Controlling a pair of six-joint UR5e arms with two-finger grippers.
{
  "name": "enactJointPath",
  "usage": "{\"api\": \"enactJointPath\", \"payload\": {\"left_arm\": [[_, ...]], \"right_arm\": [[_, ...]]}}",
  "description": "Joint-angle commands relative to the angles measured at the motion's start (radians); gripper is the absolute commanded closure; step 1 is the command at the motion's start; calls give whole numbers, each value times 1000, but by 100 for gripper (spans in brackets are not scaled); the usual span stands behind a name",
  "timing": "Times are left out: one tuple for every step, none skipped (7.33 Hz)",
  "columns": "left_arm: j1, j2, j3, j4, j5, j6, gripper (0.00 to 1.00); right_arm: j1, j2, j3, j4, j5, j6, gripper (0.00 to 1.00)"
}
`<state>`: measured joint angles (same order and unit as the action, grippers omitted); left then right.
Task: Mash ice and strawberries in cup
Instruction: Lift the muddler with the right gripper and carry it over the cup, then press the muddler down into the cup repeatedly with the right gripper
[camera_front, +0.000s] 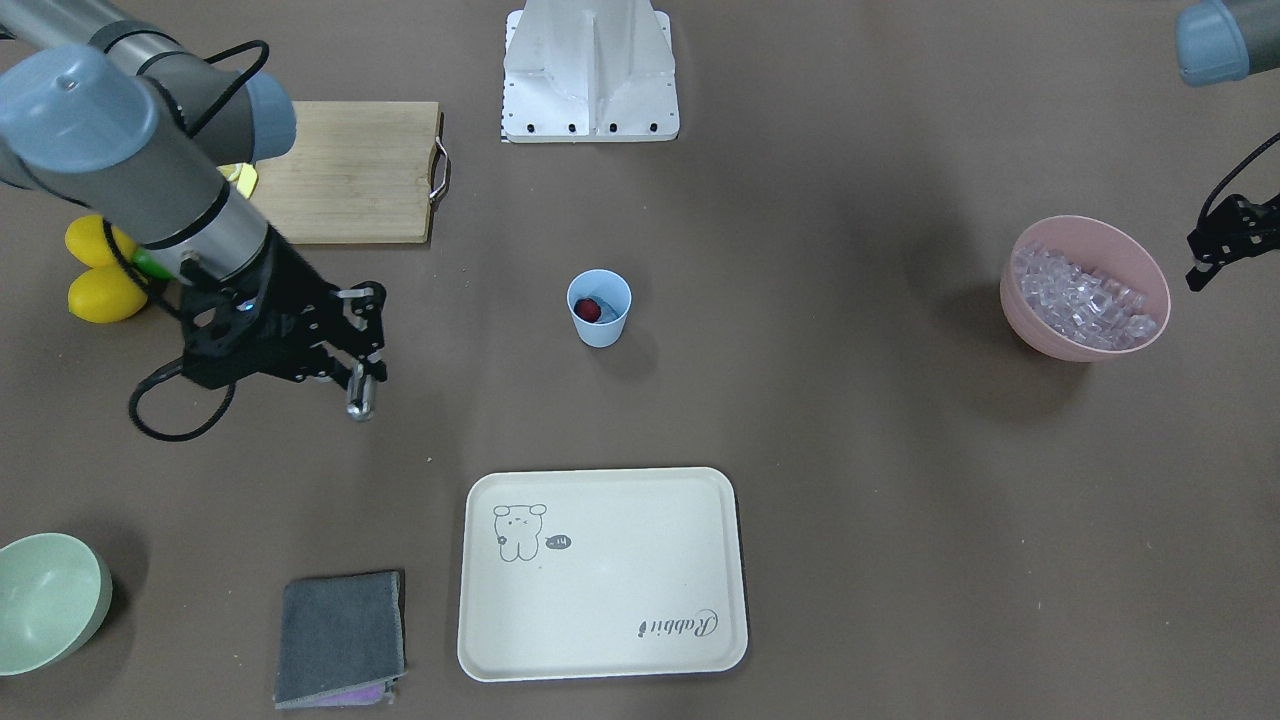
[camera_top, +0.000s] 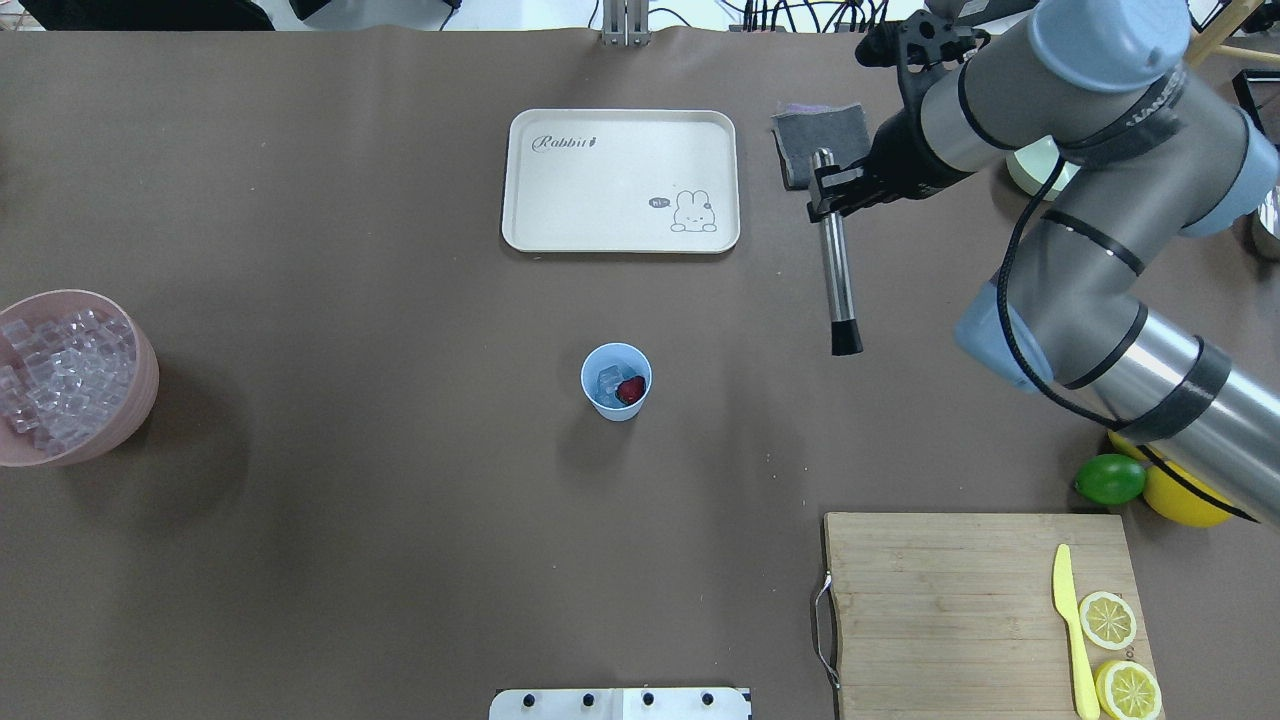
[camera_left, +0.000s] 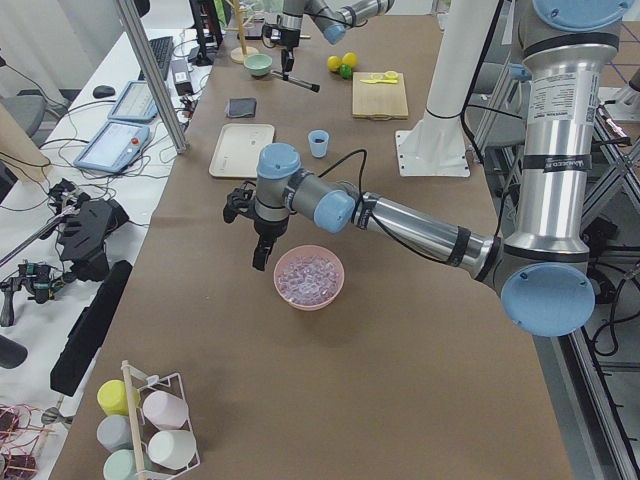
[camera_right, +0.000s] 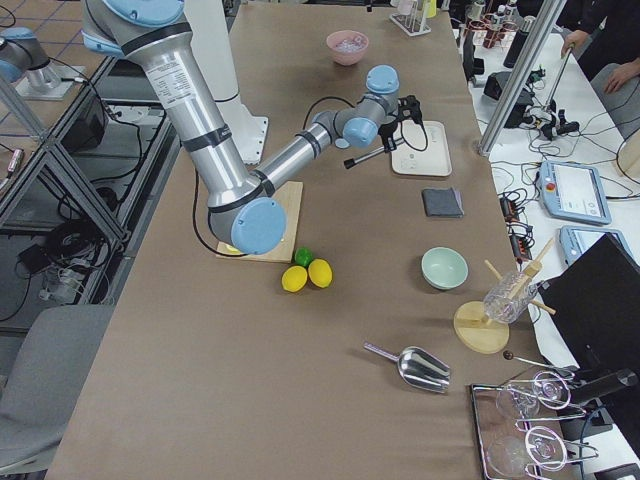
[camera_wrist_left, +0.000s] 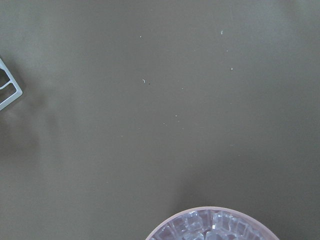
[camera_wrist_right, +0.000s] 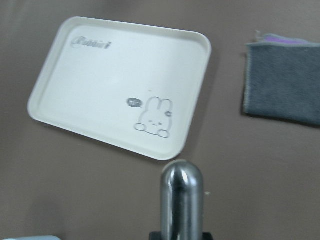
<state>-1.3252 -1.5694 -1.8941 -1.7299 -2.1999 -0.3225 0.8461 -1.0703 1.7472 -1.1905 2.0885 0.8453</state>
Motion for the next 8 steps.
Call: {"api": "enactJointPath", "payload": {"left_arm": [[-58, 22, -6, -2, 0, 11, 3], [-61, 32, -7, -2, 0, 25, 3], [-61, 57, -4, -23, 0, 25, 3], [-61, 58, -2, -28, 0, 23, 3], [-63, 57, -6, -28, 0, 23, 3], [-63, 57, -17, -28, 0, 22, 3], [-63, 57, -19, -30, -1, 19, 3], [-63, 55, -20, -28, -1, 19, 3]], "right_arm": [[-181, 23, 117, 60, -286, 63, 100], [-221, 24, 144, 71, -344, 63, 100], [-245, 23, 167, 118, -422, 63, 100], [-346, 26, 153, 211, -567, 58, 100], [-422, 23, 123, 300, -682, 51, 100], [-436, 20, 118, 345, -694, 48, 100], [-436, 21, 117, 377, -709, 11, 100], [-436, 23, 115, 411, -764, -12, 100]]}}
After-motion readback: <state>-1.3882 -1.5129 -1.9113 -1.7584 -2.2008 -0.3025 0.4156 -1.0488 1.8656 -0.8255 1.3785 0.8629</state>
